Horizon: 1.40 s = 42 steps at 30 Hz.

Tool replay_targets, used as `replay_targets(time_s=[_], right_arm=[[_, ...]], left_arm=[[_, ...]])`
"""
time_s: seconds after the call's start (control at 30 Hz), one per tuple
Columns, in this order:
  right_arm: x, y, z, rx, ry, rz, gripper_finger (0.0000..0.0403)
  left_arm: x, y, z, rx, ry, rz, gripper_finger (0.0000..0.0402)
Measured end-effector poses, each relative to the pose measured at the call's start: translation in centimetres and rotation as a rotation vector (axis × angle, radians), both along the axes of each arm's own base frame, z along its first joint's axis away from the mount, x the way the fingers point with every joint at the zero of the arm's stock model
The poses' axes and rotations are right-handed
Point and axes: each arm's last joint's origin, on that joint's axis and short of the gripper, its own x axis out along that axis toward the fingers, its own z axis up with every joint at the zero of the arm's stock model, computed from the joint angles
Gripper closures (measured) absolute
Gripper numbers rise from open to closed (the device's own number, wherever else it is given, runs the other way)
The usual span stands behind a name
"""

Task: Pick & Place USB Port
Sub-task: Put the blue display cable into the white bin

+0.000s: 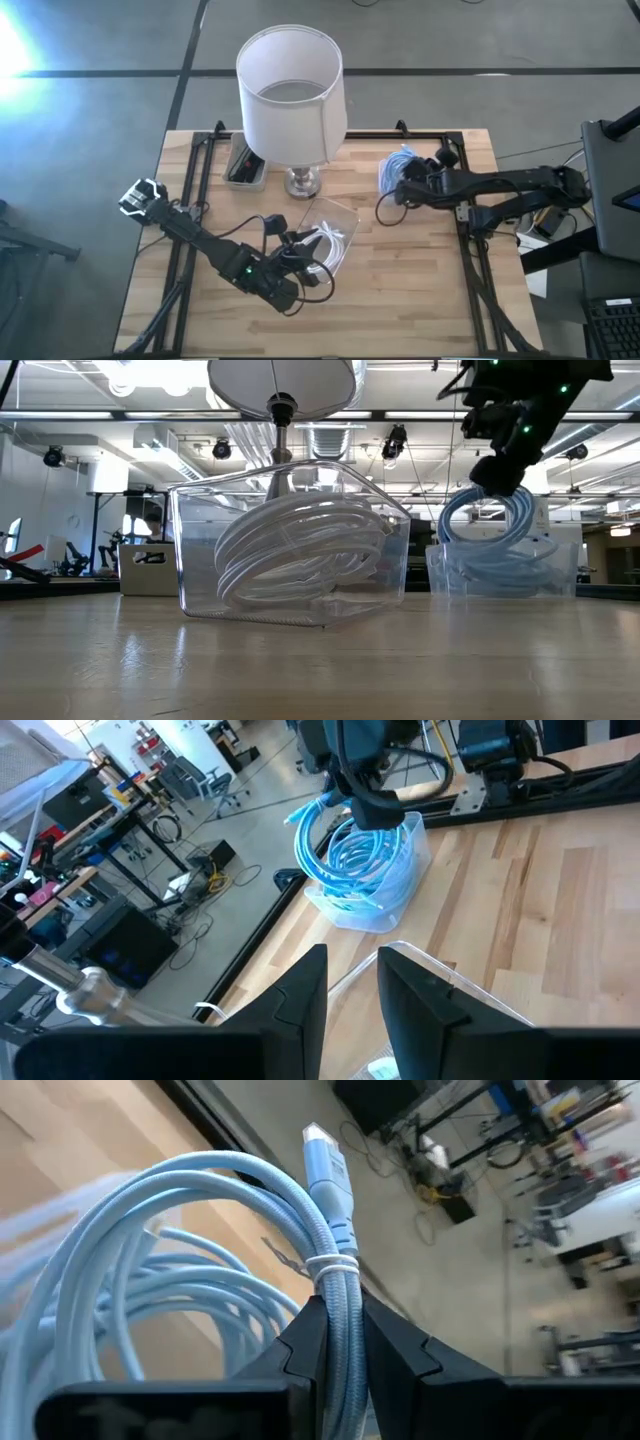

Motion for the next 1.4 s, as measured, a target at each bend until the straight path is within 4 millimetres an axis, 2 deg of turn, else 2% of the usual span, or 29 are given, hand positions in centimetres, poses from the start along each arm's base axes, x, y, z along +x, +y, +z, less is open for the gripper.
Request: replay_targets(time_s=[0.2,0.33,0.6,0.8,1.07,1.4], right_arm=[[-0.4,0.1,0.7,0.042,-0.071,0.001,0.0355],[-0.4,0.1,0.4,0.057,-0.114,-0.027,0.0354],[-0.2,0.0,-2.0,0.06,-0.085,-0.08,0.0353],[-0.3,-0.1,-3.6,-0.002,-0.015,-0.098,0.0353],[-0.5,-0.2,-4.0,-0.004,-0.008,-0.111,0.0352],[-0.7,-0.4,-3.8,0.004,-0.005,-0.117,0.0309]], left_arm=[[0.0,0.0,0.0,0.0,0.0,0.0,0.0307],[0.0,0.0,0.0,0.0,0.0,0.0,0.0307],[0.0,0.0,0.0,0.0,0.001,-0.001,0.0307],[0.0,0.0,0.0,0.0,0.001,-0.001,0.0307],[0.0,0.0,0.0,0.0,0.001,-0.001,0.0307],[0.0,0.0,0.0,0.001,0.002,-0.001,0.0307]])
